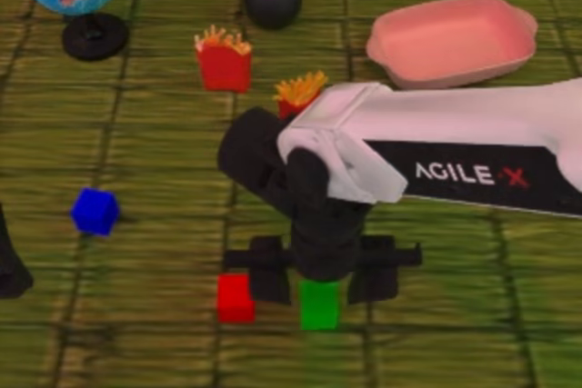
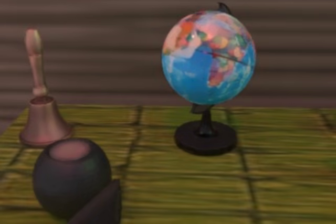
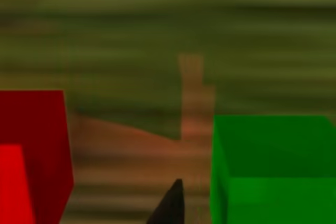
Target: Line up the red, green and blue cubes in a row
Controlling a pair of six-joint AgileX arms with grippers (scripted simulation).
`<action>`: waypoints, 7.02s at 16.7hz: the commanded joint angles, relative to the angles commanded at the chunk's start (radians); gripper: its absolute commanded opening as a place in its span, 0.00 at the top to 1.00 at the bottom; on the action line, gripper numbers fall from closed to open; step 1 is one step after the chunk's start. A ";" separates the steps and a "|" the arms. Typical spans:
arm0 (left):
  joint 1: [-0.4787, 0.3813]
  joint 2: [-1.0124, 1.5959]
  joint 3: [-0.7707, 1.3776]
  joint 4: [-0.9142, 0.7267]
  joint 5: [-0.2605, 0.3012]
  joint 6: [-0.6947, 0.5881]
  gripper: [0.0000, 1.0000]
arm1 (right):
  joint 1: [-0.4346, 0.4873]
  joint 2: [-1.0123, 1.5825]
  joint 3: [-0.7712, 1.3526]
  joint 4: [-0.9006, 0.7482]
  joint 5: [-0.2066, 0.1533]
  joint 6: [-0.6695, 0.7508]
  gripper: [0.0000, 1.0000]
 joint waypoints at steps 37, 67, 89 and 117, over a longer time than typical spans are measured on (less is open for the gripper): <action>-0.071 0.792 0.603 -0.449 -0.001 0.033 0.00 | -0.358 -0.955 -0.494 0.178 0.152 -0.400 0.00; -0.176 2.014 1.293 -0.845 0.002 0.086 0.00 | -0.873 -2.104 -1.485 0.937 -0.013 -0.889 0.00; -0.176 2.041 1.256 -0.786 0.002 0.086 1.00 | -0.873 -2.104 -1.485 0.937 -0.013 -0.889 0.00; -0.474 2.104 1.697 -1.180 -0.002 -0.294 1.00 | -0.873 -2.104 -1.485 0.937 -0.013 -0.889 0.00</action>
